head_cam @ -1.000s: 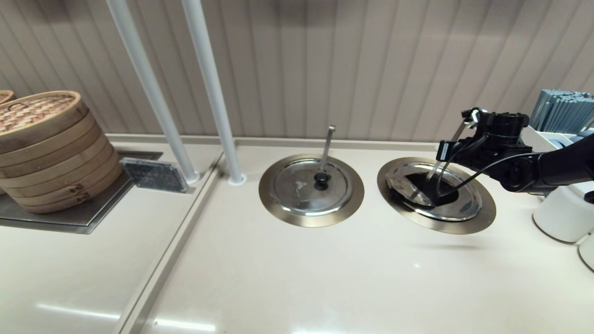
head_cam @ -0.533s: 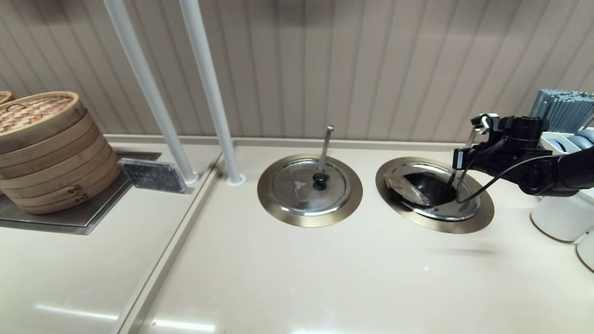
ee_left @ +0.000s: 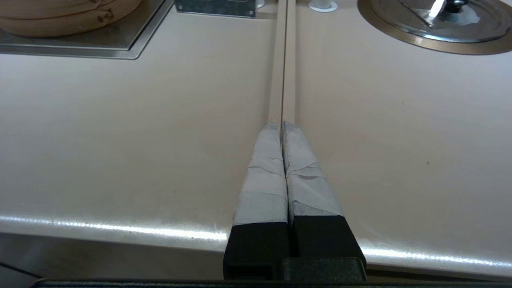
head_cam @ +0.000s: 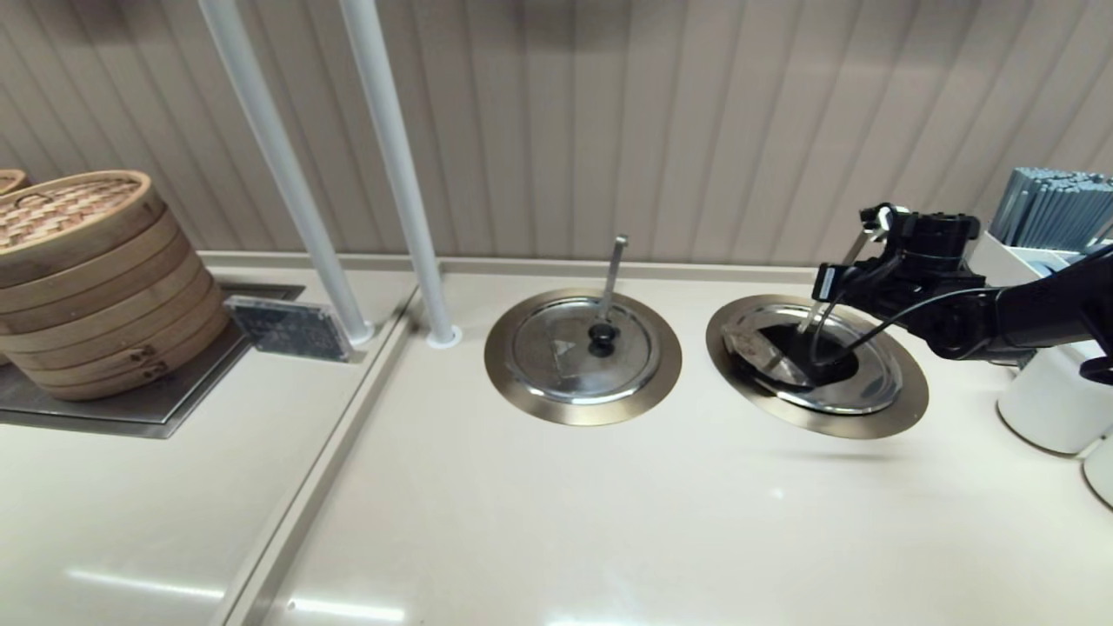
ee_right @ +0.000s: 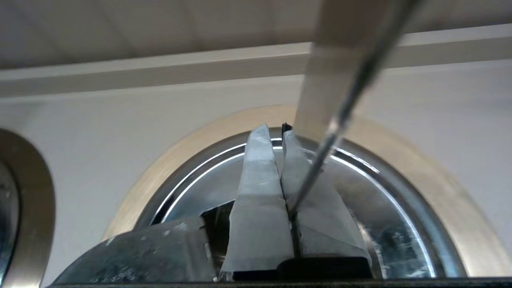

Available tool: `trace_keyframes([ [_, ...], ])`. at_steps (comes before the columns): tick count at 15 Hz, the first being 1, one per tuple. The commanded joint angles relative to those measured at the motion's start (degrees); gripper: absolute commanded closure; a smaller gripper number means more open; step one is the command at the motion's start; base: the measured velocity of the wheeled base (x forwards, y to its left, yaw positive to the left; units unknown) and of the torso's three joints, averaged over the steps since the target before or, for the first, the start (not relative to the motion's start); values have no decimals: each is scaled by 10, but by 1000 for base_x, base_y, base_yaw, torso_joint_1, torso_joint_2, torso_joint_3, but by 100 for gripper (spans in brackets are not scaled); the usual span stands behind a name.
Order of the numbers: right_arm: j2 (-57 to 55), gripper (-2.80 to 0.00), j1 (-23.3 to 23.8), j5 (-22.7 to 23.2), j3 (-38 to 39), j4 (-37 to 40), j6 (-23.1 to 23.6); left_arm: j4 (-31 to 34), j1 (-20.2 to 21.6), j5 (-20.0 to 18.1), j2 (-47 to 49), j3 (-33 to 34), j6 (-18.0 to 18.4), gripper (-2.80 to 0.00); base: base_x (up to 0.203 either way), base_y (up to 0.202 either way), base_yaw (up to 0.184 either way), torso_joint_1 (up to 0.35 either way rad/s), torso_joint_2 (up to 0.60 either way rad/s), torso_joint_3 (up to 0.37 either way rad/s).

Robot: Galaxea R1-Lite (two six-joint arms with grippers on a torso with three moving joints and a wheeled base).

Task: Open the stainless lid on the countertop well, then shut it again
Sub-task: Stir with a spoon

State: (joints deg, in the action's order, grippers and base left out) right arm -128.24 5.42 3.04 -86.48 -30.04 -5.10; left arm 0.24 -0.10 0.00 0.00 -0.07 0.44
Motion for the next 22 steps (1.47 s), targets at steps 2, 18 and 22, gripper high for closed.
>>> trace_keyframes([
  [2, 44, 0, 0, 32, 37, 0, 1, 0, 0, 0, 0, 0, 0, 0, 0, 0, 0, 0, 0, 0],
  [18, 44, 0, -1, 3, 48, -34, 40, 0, 0, 0, 0, 0, 0, 0, 0, 0, 0, 0, 0, 0],
  [22, 58, 0, 13, 23, 64, -18, 74, 0, 0, 0, 0, 0, 0, 0, 0, 0, 0, 0, 0, 0],
])
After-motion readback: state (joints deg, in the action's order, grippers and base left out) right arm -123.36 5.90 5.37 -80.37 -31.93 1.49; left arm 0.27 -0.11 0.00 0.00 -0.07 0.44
